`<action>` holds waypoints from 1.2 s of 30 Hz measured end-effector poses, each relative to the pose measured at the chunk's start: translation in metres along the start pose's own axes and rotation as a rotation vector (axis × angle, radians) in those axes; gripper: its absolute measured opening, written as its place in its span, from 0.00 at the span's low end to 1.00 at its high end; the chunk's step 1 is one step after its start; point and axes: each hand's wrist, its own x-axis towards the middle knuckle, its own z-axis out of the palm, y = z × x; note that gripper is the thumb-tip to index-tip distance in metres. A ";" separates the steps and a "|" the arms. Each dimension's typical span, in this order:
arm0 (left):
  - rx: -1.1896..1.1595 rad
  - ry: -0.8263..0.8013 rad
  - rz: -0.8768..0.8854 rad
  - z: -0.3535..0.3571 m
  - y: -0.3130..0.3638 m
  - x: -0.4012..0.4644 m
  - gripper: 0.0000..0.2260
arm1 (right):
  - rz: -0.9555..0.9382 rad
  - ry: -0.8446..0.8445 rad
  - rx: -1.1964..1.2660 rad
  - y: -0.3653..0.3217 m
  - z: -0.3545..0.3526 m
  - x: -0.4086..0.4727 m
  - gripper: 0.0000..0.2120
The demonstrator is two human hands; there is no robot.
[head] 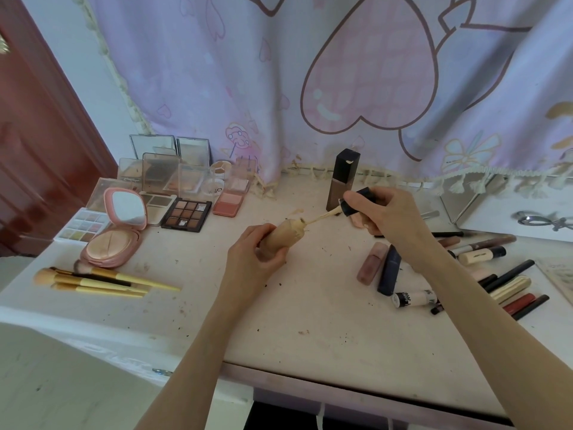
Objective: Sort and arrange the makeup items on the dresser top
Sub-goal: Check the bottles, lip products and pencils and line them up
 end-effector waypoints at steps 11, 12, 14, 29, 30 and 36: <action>-0.033 0.000 -0.152 -0.003 -0.002 -0.001 0.14 | 0.302 -0.110 0.571 0.014 0.007 -0.010 0.03; -0.035 -0.003 -0.162 -0.005 -0.001 -0.001 0.15 | 0.313 -0.138 0.597 0.016 0.009 -0.011 0.04; -0.029 -0.012 -0.185 -0.007 -0.002 -0.001 0.15 | 0.324 -0.196 0.610 0.019 0.014 -0.011 0.06; -0.128 0.120 -0.154 -0.001 -0.010 0.060 0.06 | 0.028 0.037 0.010 0.027 0.076 0.023 0.08; -0.130 0.122 -0.143 0.001 -0.010 0.069 0.06 | 0.015 0.051 -0.022 0.027 0.081 0.026 0.08; -0.142 0.137 -0.190 0.024 -0.018 0.110 0.07 | 0.000 0.121 -0.148 0.025 0.101 0.050 0.12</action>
